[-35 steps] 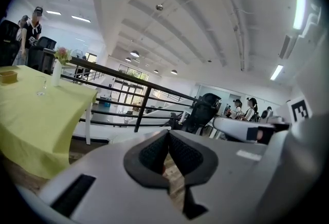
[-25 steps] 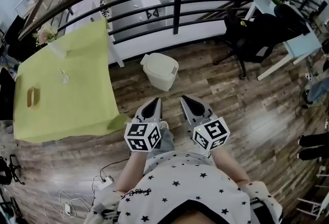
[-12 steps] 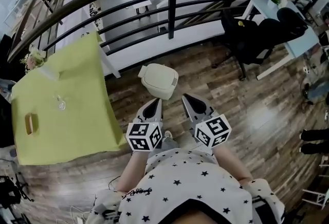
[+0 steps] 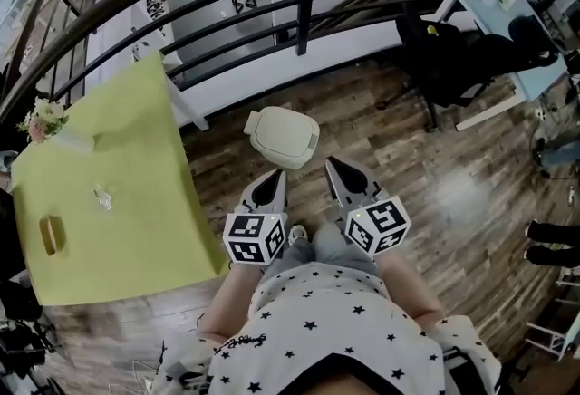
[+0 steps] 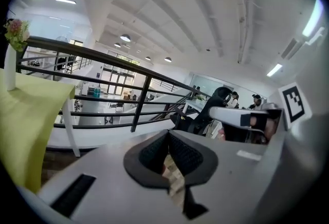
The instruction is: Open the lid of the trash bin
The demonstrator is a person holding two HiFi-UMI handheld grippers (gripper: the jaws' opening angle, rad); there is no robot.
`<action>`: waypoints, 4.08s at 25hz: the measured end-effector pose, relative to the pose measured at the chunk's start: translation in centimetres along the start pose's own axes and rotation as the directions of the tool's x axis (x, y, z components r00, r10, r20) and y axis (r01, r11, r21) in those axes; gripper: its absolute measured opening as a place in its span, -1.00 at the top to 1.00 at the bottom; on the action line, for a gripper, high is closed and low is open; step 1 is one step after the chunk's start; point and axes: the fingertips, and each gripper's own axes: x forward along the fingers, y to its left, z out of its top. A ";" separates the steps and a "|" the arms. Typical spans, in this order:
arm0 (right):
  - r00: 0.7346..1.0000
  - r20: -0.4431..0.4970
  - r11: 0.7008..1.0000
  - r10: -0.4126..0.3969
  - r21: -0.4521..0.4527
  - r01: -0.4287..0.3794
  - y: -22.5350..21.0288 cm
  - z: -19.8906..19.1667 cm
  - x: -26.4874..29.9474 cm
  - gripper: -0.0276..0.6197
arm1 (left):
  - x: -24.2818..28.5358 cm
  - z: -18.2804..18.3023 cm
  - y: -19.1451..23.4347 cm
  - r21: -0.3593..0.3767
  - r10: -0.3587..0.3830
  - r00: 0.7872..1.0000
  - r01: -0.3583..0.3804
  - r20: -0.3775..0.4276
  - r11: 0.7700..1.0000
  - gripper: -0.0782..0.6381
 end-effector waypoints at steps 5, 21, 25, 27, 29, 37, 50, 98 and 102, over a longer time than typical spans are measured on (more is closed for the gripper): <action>0.997 -0.074 1.000 -0.005 0.001 0.005 -1.2 -3.1 2.9 0.93 | 1.9 -2.0 3.2 -0.052 0.027 0.999 -0.029 -0.035 0.998 0.75; 0.977 -0.213 0.999 -0.013 -0.039 0.005 -10.0 -11.6 12.2 0.93 | 11.6 -6.6 9.6 -0.094 0.099 0.984 -0.113 -0.146 0.989 0.75; 0.966 -0.260 0.998 -0.019 -0.056 0.004 -12.7 -14.8 14.2 0.93 | 14.0 -8.7 10.6 -0.102 0.105 0.975 -0.126 -0.195 0.987 0.75; 0.957 -0.288 0.998 -0.020 -0.064 0.002 -14.1 -16.7 15.4 0.93 | 15.4 -9.7 11.2 -0.102 0.101 0.971 -0.126 -0.218 0.987 0.75; 0.948 -0.318 0.998 -0.021 -0.066 -0.001 -15.5 -18.8 16.6 0.93 | 16.8 -10.8 11.7 -0.103 0.100 0.967 -0.127 -0.236 0.987 0.75; 0.905 -0.424 0.999 -0.025 -0.031 0.014 -19.9 -26.8 20.6 0.93 | 21.3 -14.6 13.8 -0.112 0.102 0.948 -0.141 -0.300 0.984 0.75; 0.818 -0.575 1.000 -0.020 -0.014 0.015 -23.8 -38.4 23.9 0.93 | 24.2 -20.3 14.8 -0.159 0.101 0.927 -0.168 -0.362 0.973 0.75; 0.684 -0.723 0.995 -0.092 -0.045 0.085 -26.7 -48.9 26.8 0.93 | 23.1 -25.5 18.3 -0.222 0.135 0.918 -0.230 -0.373 0.948 0.75; 0.672 -0.735 0.995 -0.086 -0.033 0.091 -26.0 -47.7 26.2 0.93 | 22.0 -25.0 17.7 -0.202 0.137 0.919 -0.223 -0.369 0.954 0.75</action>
